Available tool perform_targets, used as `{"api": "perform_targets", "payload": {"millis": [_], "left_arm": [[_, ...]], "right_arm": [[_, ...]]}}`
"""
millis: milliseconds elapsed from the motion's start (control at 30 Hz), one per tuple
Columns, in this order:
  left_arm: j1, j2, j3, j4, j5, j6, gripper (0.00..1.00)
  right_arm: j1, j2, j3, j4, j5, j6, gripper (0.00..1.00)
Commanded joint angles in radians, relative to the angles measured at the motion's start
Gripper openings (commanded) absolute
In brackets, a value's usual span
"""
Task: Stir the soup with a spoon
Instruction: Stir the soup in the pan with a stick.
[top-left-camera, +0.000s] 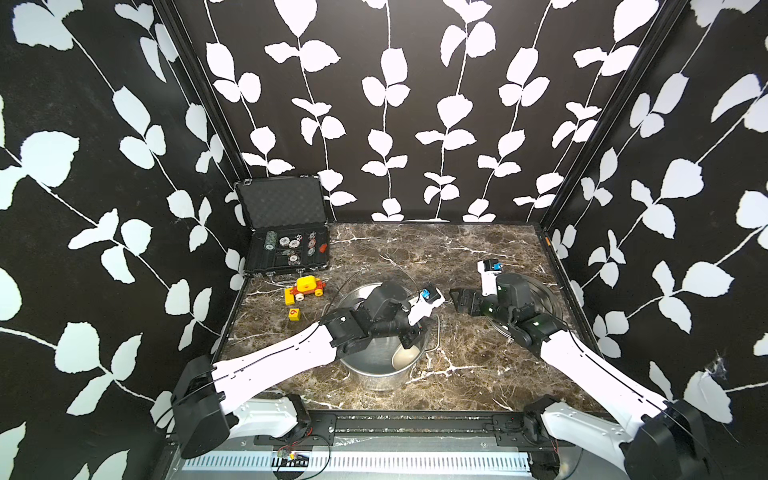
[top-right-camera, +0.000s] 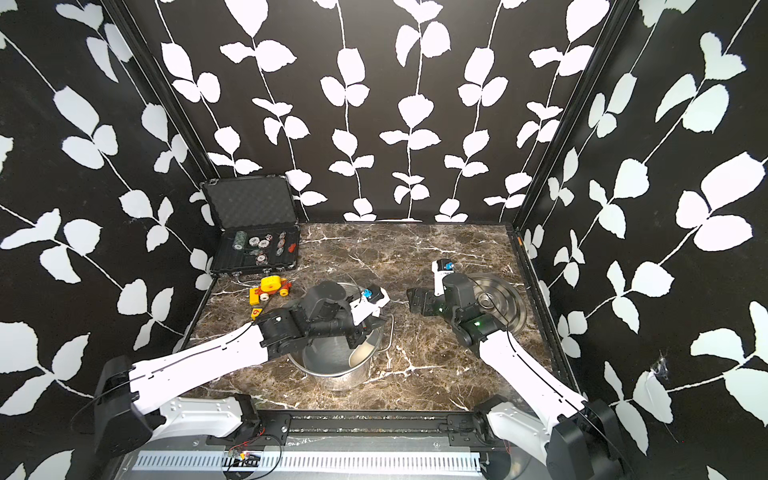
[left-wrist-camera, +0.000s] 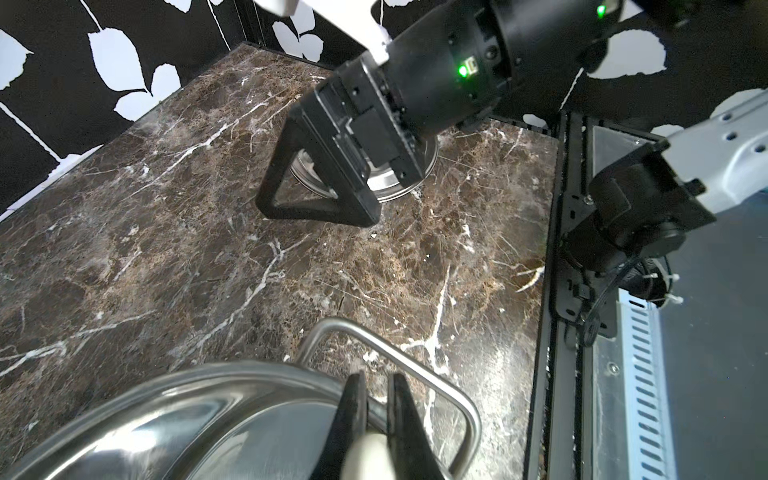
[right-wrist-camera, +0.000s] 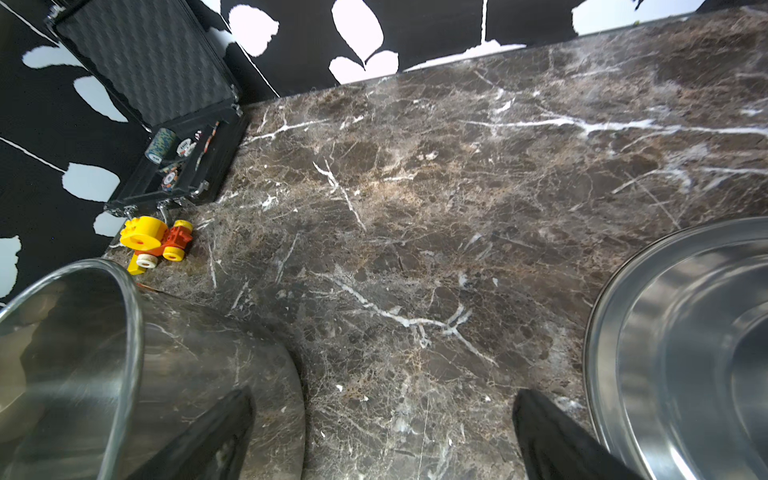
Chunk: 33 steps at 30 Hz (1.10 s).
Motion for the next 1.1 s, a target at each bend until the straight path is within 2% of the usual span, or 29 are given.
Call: {"api": "perform_targets", "payload": {"millis": [0, 200, 400, 700, 933, 1067], "left_arm": [[-0.017, -0.076, -0.041, -0.035, 0.003, -0.014, 0.00], [-0.017, -0.255, -0.137, -0.116, -0.092, -0.049, 0.00], [-0.010, -0.427, -0.194, -0.225, -0.266, -0.069, 0.00], [0.187, -0.597, -0.288, -0.223, -0.315, -0.165, 0.00], [0.264, -0.532, -0.270, -0.120, -0.409, -0.145, 0.00], [0.359, -0.464, -0.273, 0.001, -0.381, -0.160, 0.00]], "right_arm": [[-0.002, 0.007, 0.023, 0.045, -0.013, 0.001, 0.99], [-0.003, 0.010, 0.024, 0.040, -0.008, -0.006, 0.99], [-0.003, 0.050, 0.035, 0.065, -0.033, 0.010, 0.99], [-0.003, 0.074, 0.041, 0.080, -0.058, 0.021, 0.99], [-0.003, 0.069, 0.034, 0.078, -0.061, 0.017, 0.99], [-0.003, 0.060, 0.032, 0.069, -0.054, 0.008, 0.99]]}}
